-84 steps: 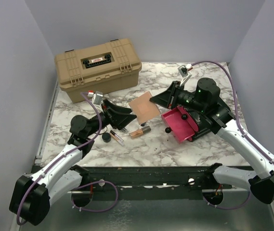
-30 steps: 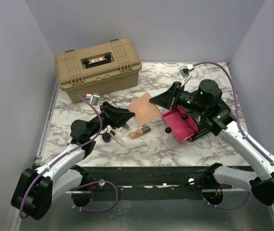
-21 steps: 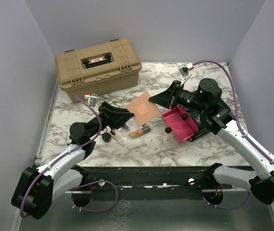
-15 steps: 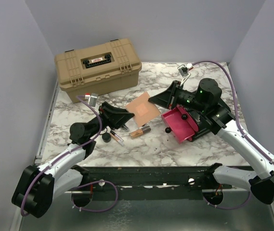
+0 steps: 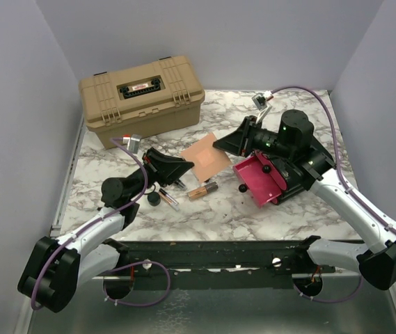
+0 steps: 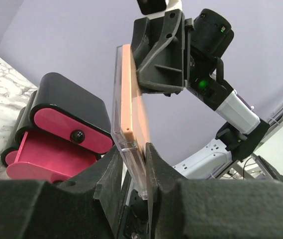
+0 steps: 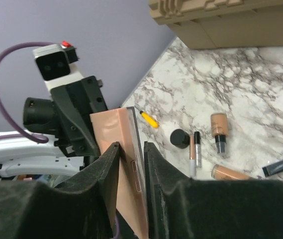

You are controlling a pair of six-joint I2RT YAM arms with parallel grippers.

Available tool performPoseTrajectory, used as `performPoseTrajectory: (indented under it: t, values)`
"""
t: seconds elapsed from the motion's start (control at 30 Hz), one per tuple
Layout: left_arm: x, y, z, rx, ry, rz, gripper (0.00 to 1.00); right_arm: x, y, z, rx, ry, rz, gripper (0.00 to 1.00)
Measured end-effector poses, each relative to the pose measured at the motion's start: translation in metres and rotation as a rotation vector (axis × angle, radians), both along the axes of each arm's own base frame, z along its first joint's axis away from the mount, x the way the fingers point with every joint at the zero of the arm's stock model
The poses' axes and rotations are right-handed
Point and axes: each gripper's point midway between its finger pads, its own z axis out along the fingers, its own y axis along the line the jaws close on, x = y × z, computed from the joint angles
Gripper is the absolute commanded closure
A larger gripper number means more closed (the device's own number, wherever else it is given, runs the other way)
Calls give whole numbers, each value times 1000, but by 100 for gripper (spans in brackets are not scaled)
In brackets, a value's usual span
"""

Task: Organize the makeup
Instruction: Place the makeup in the drawer.

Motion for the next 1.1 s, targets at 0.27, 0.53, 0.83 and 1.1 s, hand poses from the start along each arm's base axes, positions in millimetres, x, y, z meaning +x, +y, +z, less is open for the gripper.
performPoseTrajectory:
  t: [0.27, 0.53, 0.83, 1.1]
  values:
    - [9, -1, -7, -5, 35, 19, 100, 9, -7, -29, -97, 66, -65, 62]
    - [18, -3, -16, -5, 84, 33, 100, 12, -11, -38, -130, 84, -100, 53]
    - [28, -4, -26, -4, 151, 53, 100, 25, -22, -46, -169, 90, -202, 39]
    - [39, -6, -35, -27, 240, 86, 100, 39, -54, -36, -203, 41, -397, 25]
